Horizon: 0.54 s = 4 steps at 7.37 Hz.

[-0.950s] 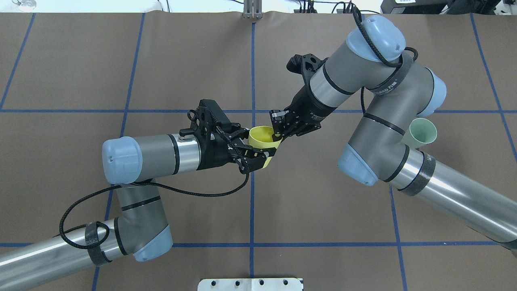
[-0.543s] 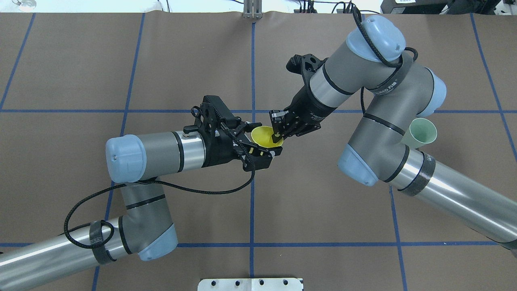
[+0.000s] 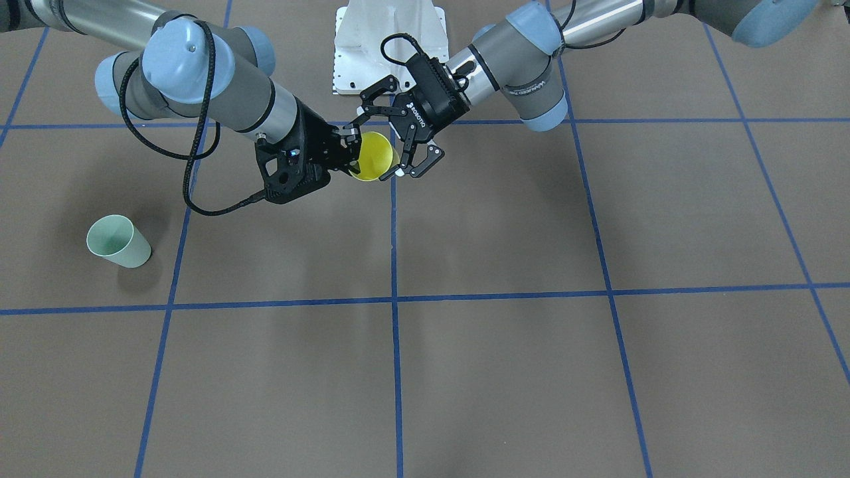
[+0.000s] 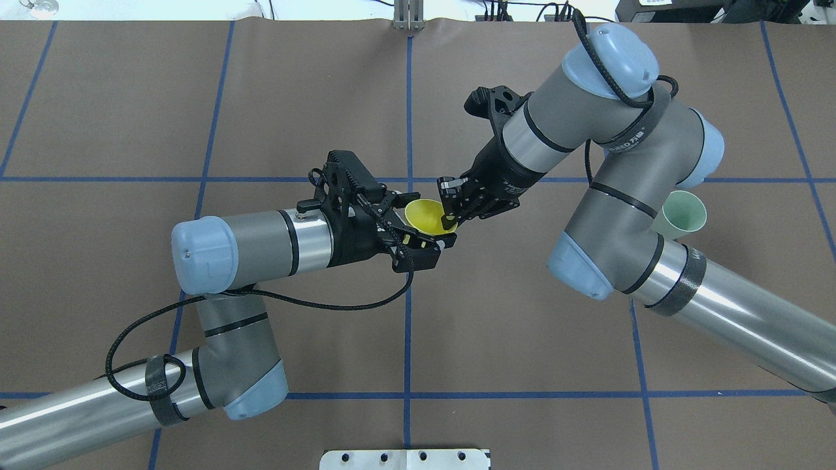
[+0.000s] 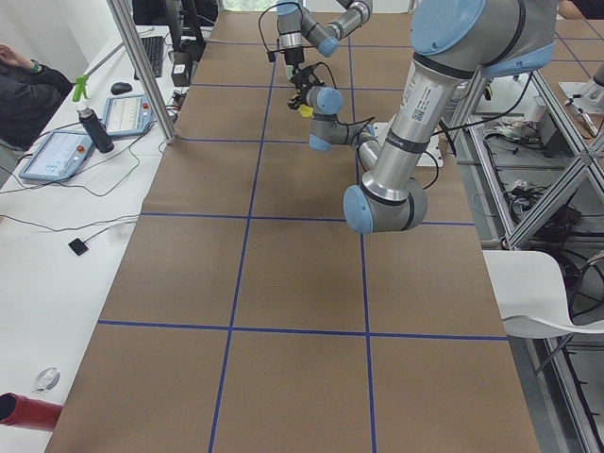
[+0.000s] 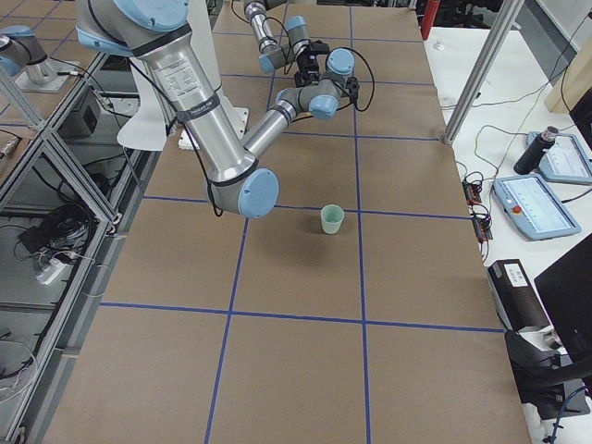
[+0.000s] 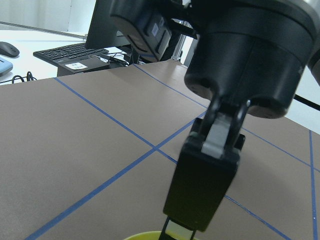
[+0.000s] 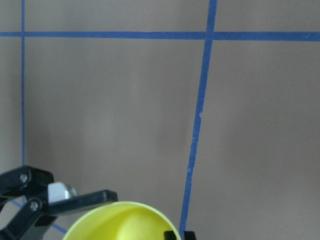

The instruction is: Transfer and stack yellow cup on green cup

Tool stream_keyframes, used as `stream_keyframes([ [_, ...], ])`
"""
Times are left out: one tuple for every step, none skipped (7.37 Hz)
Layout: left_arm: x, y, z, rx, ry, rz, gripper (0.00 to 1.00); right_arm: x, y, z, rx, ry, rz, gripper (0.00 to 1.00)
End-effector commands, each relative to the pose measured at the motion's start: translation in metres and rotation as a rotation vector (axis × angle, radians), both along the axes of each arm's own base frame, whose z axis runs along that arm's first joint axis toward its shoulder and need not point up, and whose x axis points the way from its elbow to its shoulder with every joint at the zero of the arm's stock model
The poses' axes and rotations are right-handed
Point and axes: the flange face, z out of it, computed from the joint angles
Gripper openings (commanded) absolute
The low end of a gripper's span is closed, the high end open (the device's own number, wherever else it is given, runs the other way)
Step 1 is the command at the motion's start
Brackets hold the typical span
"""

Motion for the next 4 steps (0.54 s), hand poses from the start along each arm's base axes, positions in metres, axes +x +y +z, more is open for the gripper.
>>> stream_keyframes([
  [-0.002,-0.003,0.001,0.0,-0.003,-0.006,1.0,0.01,-0.008,0.012,-0.007,0.014,0.017,0.0],
  [-0.003,-0.002,0.0,0.002,0.0,-0.004,1.0,0.014,-0.012,0.022,-0.017,0.026,0.028,0.0],
  [-0.003,-0.002,0.0,0.002,0.0,-0.004,1.0,0.02,-0.018,0.027,-0.023,0.033,0.041,0.0],
  [-0.003,-0.002,-0.001,0.0,0.0,-0.004,1.0,0.029,-0.025,0.039,-0.036,0.048,0.059,0.0],
])
